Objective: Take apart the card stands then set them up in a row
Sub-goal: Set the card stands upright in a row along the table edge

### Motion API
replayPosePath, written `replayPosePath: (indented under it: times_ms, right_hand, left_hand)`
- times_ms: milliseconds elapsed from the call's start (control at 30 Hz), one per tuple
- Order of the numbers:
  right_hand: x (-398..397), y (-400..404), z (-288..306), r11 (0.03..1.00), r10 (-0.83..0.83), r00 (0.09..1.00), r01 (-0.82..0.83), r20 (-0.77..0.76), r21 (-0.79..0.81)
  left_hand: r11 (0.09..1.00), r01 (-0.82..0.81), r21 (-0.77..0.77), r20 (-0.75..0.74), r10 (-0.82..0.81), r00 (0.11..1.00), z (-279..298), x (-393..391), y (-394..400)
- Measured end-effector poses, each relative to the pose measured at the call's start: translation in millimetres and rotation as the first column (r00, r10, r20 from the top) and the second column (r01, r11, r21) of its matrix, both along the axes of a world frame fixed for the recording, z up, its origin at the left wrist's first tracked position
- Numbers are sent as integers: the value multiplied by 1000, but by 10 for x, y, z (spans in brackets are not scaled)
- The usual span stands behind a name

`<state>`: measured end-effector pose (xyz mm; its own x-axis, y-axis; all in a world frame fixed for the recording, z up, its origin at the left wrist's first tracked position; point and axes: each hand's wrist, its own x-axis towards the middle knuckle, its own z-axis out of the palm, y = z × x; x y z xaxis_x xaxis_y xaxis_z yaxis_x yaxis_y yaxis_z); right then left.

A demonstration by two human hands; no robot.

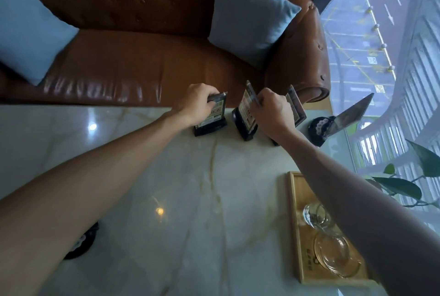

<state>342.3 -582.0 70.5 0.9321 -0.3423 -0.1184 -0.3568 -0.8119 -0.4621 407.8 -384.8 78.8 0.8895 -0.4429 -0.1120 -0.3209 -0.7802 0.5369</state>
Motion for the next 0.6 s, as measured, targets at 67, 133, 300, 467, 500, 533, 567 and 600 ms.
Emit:
replayPosePath:
  times_ms: [67, 133, 300, 467, 500, 533, 567, 600]
  right_hand:
    - [-3, 20, 21, 1000, 3, 999, -3, -33, 5]
    - [-2, 21, 63, 1000, -8, 997, 8, -72, 12]
    - [-112, 138, 302, 994, -1, 999, -3, -41, -108]
    - [-361, 701, 513, 989, 115, 969, -91, 217, -115]
    - [-413, 870, 537, 986, 161, 961, -145, 223, -87]
    - [-471, 1054, 561, 979, 206, 953, -199, 221, -52]
    - [-535, 1244, 593, 969, 242, 945, -245, 219, -15]
    - [-602, 1434, 615, 960, 270, 936, -281, 225, 18]
  left_hand:
    - [1000, -8, 4, -29, 8, 1000, 37, -1, 13]
    - [1000, -14, 7, -68, 15, 998, 94, -13, 72]
    - [997, -74, 1, -127, 74, 989, 285, -145, 567]
    - [983, -185, 19, -127, 185, 974, 514, -571, 1449]
    - [976, -219, 6, -125, 219, 968, 551, -699, 1639]
    - [965, -263, -16, -120, 259, 958, 593, -846, 1826]
    - [948, -314, -46, -119, 307, 944, 628, -1004, 2007]
    - [930, -359, -78, -117, 349, 930, 660, -1166, 2176]
